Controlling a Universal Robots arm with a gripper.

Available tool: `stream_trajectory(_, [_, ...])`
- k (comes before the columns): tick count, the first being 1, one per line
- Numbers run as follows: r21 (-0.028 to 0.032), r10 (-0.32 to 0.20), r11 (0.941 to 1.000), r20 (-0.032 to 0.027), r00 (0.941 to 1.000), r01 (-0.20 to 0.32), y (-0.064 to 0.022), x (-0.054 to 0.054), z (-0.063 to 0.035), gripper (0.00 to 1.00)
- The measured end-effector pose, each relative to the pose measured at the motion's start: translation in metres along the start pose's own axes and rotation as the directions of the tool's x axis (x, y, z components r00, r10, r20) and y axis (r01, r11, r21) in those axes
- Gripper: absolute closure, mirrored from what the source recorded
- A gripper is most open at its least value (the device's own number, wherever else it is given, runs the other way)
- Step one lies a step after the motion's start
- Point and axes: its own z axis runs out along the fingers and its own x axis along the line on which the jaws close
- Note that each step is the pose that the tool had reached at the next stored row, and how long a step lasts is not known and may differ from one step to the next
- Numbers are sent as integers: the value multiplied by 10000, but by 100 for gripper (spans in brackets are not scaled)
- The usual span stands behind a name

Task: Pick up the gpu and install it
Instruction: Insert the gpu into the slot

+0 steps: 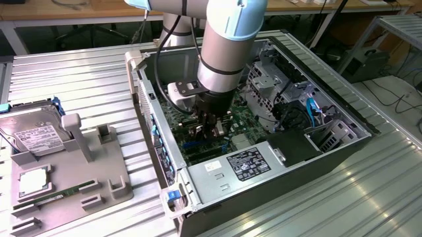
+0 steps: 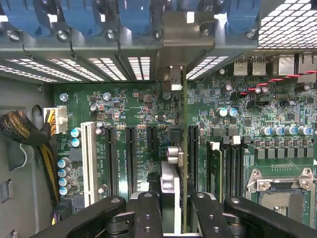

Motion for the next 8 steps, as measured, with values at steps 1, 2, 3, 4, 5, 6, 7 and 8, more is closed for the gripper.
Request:
stream_trajectory(1, [0,-1,10000,1,10000,1,0,0,3,72])
stream_trajectory(2, [-1,0,10000,0,10000,0,1,0,10,72])
stream_trajectory(3, [-2,0,10000,-3,10000,0,1,1,13,72])
stream_trajectory(4, [-2,0,10000,-4,10000,0,2,1,15,72])
stream_trajectory(5, [-2,-1,10000,-3,10000,1,2,1,16,72])
stream_trajectory(6, [-1,0,10000,-2,10000,0,3,1,18,72])
stream_trajectory(7, [-1,0,10000,-1,10000,0,4,1,18,72])
stream_trajectory(8, [0,0,10000,-1,10000,0,5,1,19,72])
